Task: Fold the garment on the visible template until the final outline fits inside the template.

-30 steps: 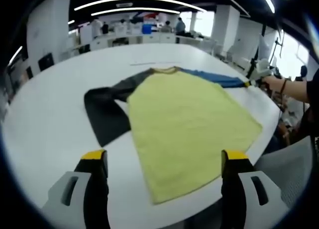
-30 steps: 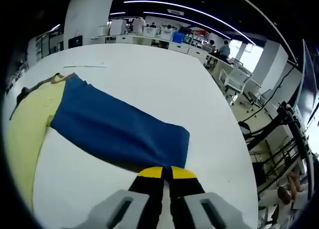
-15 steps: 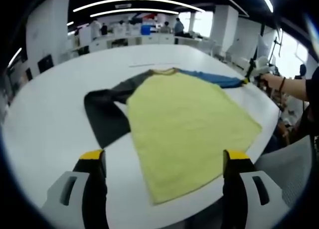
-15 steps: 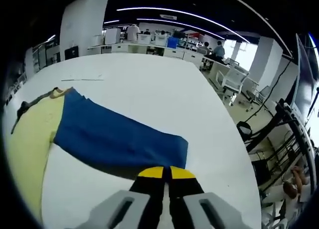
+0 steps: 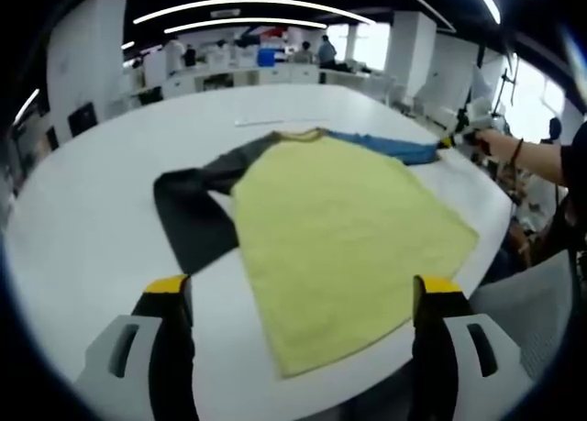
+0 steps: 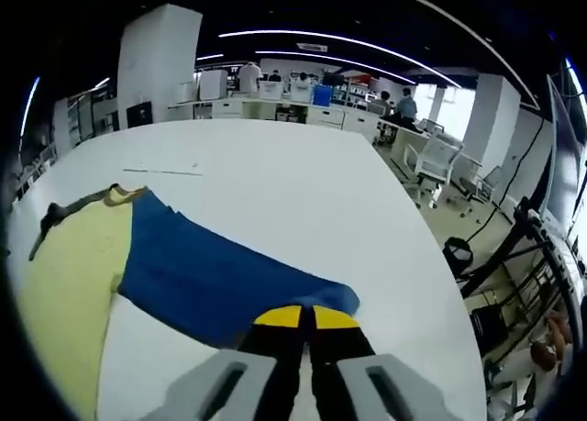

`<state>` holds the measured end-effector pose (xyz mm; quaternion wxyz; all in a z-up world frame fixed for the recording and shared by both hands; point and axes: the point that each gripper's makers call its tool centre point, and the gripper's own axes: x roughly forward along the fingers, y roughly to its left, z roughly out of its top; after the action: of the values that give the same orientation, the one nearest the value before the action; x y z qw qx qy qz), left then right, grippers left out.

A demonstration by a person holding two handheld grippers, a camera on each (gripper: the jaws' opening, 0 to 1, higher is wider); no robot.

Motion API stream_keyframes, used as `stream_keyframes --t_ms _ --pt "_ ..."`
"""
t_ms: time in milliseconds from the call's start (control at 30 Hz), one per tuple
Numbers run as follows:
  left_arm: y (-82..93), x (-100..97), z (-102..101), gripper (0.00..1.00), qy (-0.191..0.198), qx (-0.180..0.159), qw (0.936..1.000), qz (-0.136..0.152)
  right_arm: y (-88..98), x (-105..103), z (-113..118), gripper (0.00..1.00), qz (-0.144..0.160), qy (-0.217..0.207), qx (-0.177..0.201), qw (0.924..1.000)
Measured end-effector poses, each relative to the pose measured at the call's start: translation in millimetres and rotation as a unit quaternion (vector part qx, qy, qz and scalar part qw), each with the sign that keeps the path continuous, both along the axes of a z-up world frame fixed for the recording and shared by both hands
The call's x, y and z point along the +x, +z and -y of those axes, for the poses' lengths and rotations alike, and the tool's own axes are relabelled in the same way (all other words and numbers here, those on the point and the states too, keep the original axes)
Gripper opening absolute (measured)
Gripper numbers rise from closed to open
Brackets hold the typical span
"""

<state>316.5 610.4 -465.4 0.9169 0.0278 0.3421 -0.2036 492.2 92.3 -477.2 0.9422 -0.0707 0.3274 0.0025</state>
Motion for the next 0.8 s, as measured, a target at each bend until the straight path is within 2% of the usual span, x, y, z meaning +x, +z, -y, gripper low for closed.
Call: stream_keyframes --t_ms 533,800 --pt "0.9 -1.4 -2 0.98 -0.002 0.002 1.0000 0.000 12.0 15 -30 0.00 0.019 0.029 0.016 0.9993" --pt "1.3 -1.4 -2 0.98 -0.003 0.002 1.0000 0.000 19.9 24 -54 0.00 0.030 0.050 0.029 0.9979"
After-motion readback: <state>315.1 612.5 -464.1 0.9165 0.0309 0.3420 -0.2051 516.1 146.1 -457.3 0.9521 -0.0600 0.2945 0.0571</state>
